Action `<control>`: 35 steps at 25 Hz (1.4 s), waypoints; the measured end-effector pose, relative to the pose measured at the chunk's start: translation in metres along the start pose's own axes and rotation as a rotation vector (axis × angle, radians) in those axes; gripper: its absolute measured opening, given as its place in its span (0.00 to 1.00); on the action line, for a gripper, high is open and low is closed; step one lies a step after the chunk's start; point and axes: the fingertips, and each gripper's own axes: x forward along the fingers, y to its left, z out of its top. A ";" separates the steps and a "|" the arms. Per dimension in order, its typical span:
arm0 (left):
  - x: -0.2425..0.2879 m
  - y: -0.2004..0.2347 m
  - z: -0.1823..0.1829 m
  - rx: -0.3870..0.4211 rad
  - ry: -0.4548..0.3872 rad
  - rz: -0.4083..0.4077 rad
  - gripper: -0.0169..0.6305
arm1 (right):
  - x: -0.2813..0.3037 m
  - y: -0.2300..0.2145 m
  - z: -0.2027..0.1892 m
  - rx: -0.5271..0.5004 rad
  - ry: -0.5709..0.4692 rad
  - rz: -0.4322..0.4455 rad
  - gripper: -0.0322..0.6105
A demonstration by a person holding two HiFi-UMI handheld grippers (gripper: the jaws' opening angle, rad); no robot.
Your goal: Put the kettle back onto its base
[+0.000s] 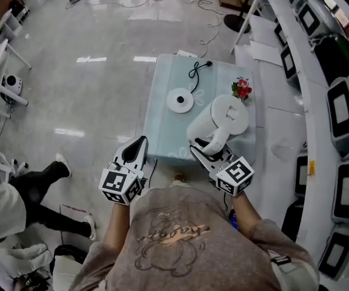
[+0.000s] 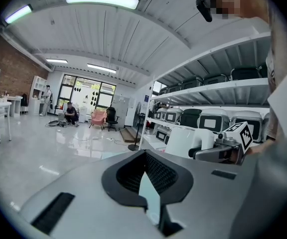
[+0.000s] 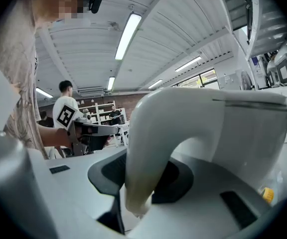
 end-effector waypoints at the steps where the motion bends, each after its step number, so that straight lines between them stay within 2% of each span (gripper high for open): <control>1: 0.005 0.001 0.001 -0.004 0.008 0.003 0.06 | 0.005 -0.006 0.002 -0.002 0.001 0.007 0.22; 5: 0.027 0.010 0.008 -0.017 0.015 0.014 0.06 | 0.025 -0.032 0.009 -0.019 -0.002 0.027 0.22; 10: 0.050 0.027 0.010 0.009 0.022 0.017 0.06 | 0.052 -0.057 0.017 -0.054 0.006 0.045 0.22; 18: 0.084 0.051 0.015 0.023 0.052 -0.036 0.06 | 0.101 -0.088 0.024 -0.068 -0.008 0.049 0.22; 24: 0.099 0.077 0.013 -0.005 0.046 -0.039 0.06 | 0.136 -0.108 0.010 -0.087 0.002 0.046 0.22; 35: 0.113 0.100 -0.005 -0.034 0.102 -0.041 0.06 | 0.190 -0.131 -0.040 -0.127 0.063 0.047 0.22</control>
